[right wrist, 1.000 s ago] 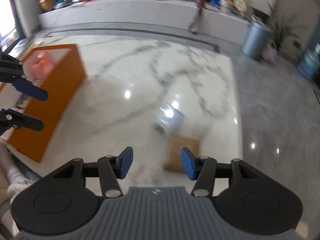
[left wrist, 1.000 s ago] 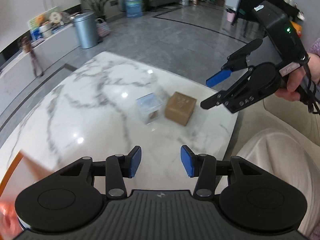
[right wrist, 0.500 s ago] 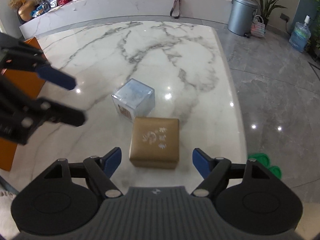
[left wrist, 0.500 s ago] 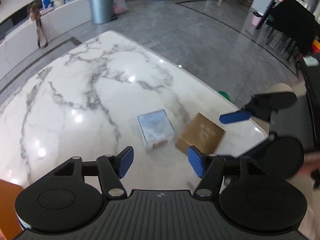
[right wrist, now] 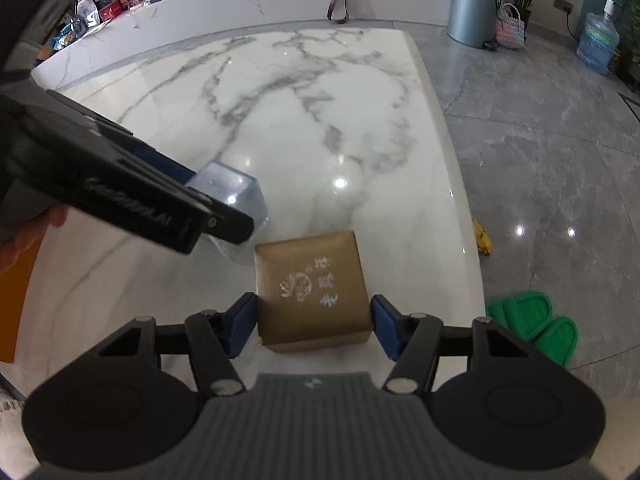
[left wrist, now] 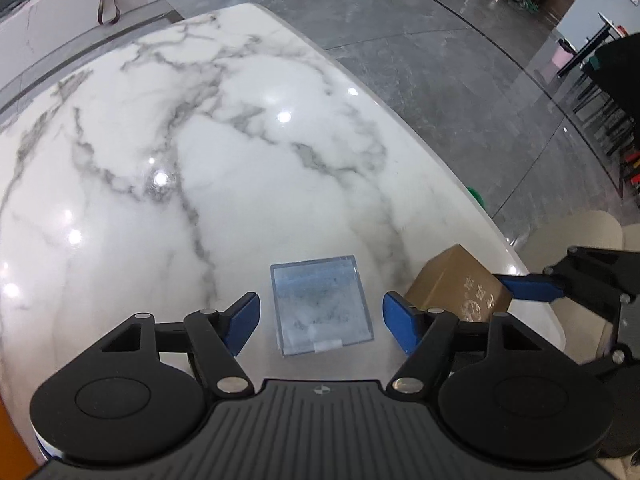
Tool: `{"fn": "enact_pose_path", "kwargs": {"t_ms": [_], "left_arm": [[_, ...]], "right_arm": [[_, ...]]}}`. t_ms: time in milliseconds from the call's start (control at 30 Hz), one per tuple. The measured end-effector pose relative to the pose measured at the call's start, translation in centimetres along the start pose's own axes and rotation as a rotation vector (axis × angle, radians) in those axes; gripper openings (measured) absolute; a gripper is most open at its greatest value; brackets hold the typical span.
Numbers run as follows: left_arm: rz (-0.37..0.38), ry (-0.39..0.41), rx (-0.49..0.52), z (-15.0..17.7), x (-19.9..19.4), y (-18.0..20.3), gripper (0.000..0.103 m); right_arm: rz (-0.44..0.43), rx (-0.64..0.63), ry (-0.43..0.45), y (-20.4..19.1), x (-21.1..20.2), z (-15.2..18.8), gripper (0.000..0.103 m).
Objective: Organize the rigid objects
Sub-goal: 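Grasp the clear plastic cube with the left tool while right grasps the brown box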
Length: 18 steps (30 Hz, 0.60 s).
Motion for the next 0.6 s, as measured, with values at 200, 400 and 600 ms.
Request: {"fn": "enact_pose_path", "kwargs": {"t_ms": [200, 400, 600], "left_arm": [[-0.046, -0.002, 0.022, -0.1, 0.6, 0.3, 0.065], [-0.108, -0.028, 0.090, 1.2, 0.7, 0.8, 0.053], [-0.158, -0.134, 0.157, 5.6, -0.5, 0.6, 0.053]], "right_arm": [[0.027, 0.004, 0.018, -0.5, 0.2, -0.8, 0.068], [0.057, 0.038, 0.005, -0.5, 0.5, -0.8, 0.063], [0.031, 0.036, -0.022, -2.2, -0.7, 1.2, 0.062]]}}
Point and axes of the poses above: each gripper's, at about its wrist camera, not at the fingertips, and x roughly the way its jaws point, y to its right, z to its underside, the point moved 7 cm from there along x, roughly the way its jaws point, and after that the axes turned 2 degrees about -x, right-handed, at the moved point
